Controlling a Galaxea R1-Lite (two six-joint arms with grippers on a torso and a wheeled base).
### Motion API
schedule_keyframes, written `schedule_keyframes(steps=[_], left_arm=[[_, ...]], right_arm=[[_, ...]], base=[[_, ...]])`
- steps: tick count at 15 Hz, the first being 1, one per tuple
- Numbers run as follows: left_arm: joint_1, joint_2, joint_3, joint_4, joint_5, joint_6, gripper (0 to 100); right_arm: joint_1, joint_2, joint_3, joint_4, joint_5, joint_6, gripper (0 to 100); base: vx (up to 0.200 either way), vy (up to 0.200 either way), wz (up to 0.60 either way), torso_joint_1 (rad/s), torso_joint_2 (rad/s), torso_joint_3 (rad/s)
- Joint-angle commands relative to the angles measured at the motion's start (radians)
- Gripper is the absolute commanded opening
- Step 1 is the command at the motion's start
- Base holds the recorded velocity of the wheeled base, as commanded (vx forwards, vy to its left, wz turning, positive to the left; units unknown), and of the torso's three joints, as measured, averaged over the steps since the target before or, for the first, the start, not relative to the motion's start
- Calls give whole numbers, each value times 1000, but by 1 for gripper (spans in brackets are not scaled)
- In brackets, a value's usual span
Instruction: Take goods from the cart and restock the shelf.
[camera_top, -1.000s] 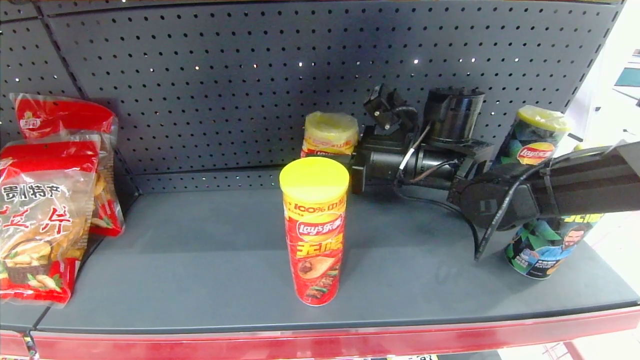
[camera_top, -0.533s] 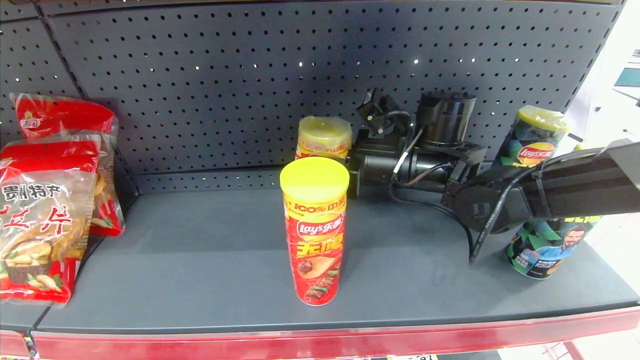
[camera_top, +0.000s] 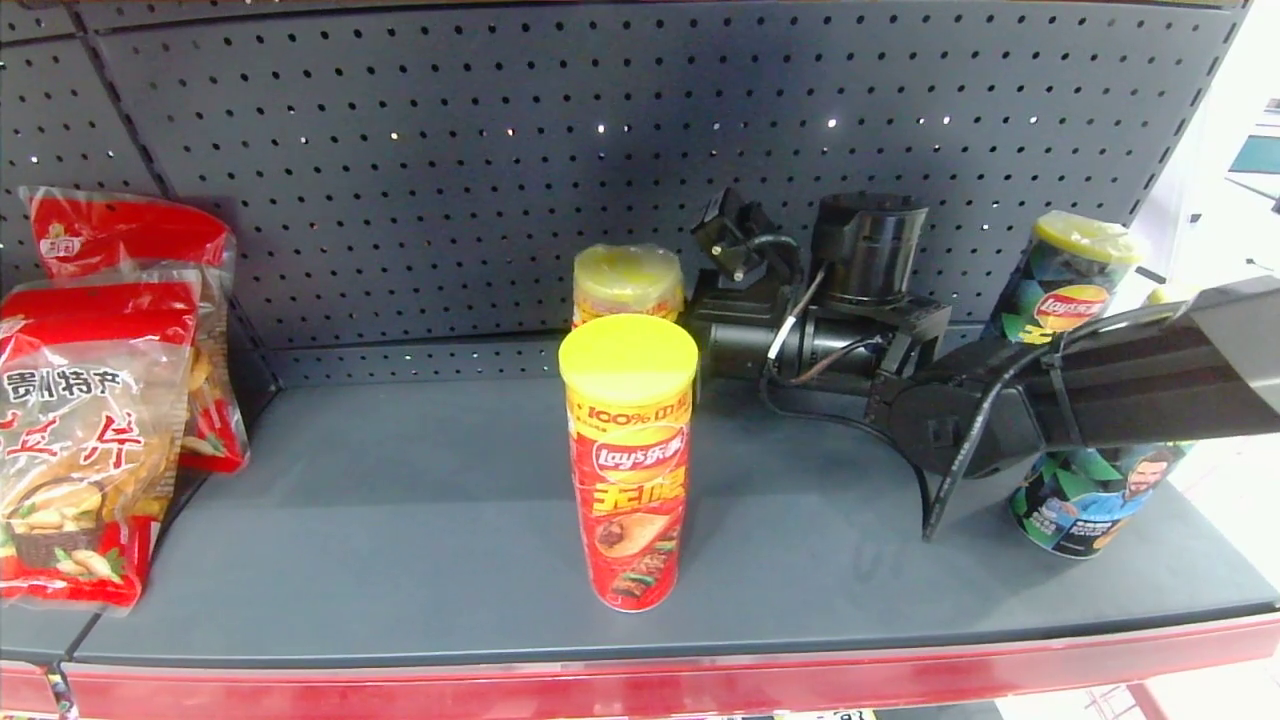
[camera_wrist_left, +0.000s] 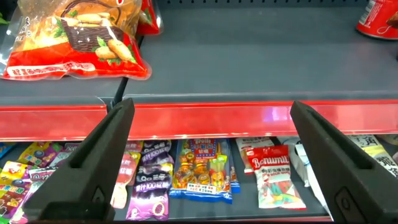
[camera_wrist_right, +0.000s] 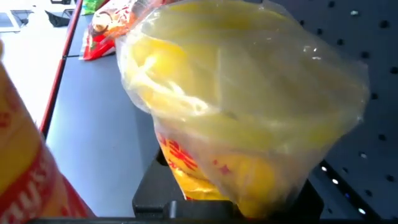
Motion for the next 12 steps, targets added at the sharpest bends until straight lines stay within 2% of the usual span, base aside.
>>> schedule_keyframes(steps=[1, 4, 5, 12], left_arm=[[0, 1, 0, 0, 0, 0, 100], [0, 1, 0, 0, 0, 0, 100], [0, 1, 0, 0, 0, 0, 100], [0, 1, 0, 0, 0, 0, 100]], right_arm=[[8, 10, -3, 1, -2, 1, 0], [8, 10, 0, 1, -3, 1, 0], [8, 10, 1, 1, -3, 1, 100], [7, -24, 18, -1, -3, -1, 100]], base=[[0, 0, 0, 0, 0, 0], [0, 0, 0, 0, 0, 0], [0, 0, 0, 0, 0, 0], [0, 0, 0, 0, 0, 0]])
